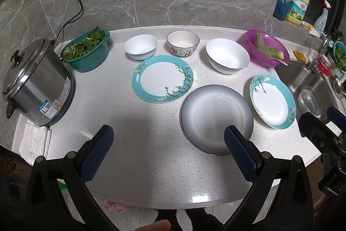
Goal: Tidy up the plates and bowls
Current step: 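Close the left tool on the grey-rimmed plate rim while the right tool grips the opposite rim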
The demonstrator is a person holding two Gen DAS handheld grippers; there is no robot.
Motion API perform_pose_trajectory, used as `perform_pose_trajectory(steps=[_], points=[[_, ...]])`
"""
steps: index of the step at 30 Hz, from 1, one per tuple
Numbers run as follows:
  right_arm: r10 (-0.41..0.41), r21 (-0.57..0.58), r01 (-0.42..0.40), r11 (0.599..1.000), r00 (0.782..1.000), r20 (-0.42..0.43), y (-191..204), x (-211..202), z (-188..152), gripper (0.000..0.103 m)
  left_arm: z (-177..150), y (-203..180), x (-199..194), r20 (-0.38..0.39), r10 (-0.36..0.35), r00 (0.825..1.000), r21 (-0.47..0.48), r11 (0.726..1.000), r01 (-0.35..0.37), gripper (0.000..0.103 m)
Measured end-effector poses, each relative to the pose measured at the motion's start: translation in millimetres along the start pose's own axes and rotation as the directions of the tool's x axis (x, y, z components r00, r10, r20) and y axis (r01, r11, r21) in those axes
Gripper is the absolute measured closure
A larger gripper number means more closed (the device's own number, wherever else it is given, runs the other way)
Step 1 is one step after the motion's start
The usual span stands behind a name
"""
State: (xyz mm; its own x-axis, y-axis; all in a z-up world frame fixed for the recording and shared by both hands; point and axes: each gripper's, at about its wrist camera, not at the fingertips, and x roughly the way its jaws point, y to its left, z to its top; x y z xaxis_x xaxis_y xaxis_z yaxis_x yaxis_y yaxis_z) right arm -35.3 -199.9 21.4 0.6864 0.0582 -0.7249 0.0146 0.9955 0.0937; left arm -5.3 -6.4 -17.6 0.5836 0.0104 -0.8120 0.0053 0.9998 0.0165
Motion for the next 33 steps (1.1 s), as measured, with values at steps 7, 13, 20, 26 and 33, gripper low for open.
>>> perform_pose_trajectory(steps=[7,13,20,26,33], points=[[0.03,0.026,-0.029,0.999,0.999,-0.021,-11.1,6.9,-7.6,0.0,1.7,-1.2,12.7,-0.026,-0.062,0.998,-0.007,0.998,0.062,0.0],[0.18,0.179,-0.167,0.97,0.982,-0.064,-58.6,33.2,-24.5,0.0,-10.9,-6.8,69.4,-0.186,-0.161,0.969,-0.004,0.987,0.163,0.001],[0.389,0.523,-0.281,0.805,0.915,-0.106,-117.6,105.5,-81.1,0.0,-2.4,2.2,120.7,-0.224,-0.382,0.897,0.051,0.914,0.402,0.001],[0.426,0.651,-0.316,0.69,0.905,-0.013,-131.3,145.8,-106.5,0.006,9.5,10.0,177.5,-0.315,-0.329,0.89,0.207,0.892,0.402,0.001],[0.39,0.698,-0.294,0.653,0.921,0.023,-140.5,176.4,-110.9,0.021,15.7,12.4,234.5,-0.401,-0.415,0.817,0.138,0.854,0.501,0.024]])
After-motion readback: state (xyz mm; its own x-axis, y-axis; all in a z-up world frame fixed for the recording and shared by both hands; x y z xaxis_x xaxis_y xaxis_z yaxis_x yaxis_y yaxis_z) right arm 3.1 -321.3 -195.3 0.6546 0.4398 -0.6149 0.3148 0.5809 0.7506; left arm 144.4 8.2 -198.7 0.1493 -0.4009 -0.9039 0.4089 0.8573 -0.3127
